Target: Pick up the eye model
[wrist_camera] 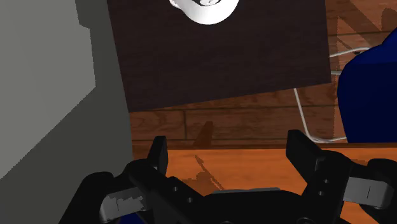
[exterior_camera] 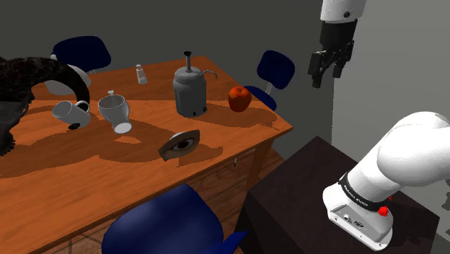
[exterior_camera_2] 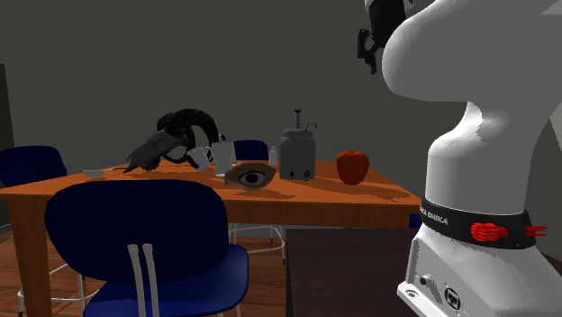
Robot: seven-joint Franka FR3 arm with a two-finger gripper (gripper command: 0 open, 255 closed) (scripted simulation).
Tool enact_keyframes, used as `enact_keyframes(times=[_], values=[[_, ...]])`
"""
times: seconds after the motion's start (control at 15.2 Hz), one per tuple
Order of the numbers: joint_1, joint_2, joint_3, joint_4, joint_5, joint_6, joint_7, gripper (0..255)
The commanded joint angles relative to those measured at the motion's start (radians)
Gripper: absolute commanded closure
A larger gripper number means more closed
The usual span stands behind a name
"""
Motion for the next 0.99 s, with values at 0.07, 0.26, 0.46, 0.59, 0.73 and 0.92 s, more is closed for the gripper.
enact_keyframes(times=[0.07,0.26,0.46,0.59,0.73,0.92], values=[[0.009,0.026,0.003,-0.005,0.003,0.036,-0.01,0],[0.034,0.108,0.012,-0.012,0.012,0.141,-0.039,0],[0.059,0.196,0.024,-0.009,0.021,0.241,-0.068,0],[0.075,0.258,0.033,-0.001,0.026,0.306,-0.087,0],[0.09,0.322,0.043,0.012,0.03,0.367,-0.106,0],[0.112,0.419,0.059,0.04,0.034,0.452,-0.133,0]])
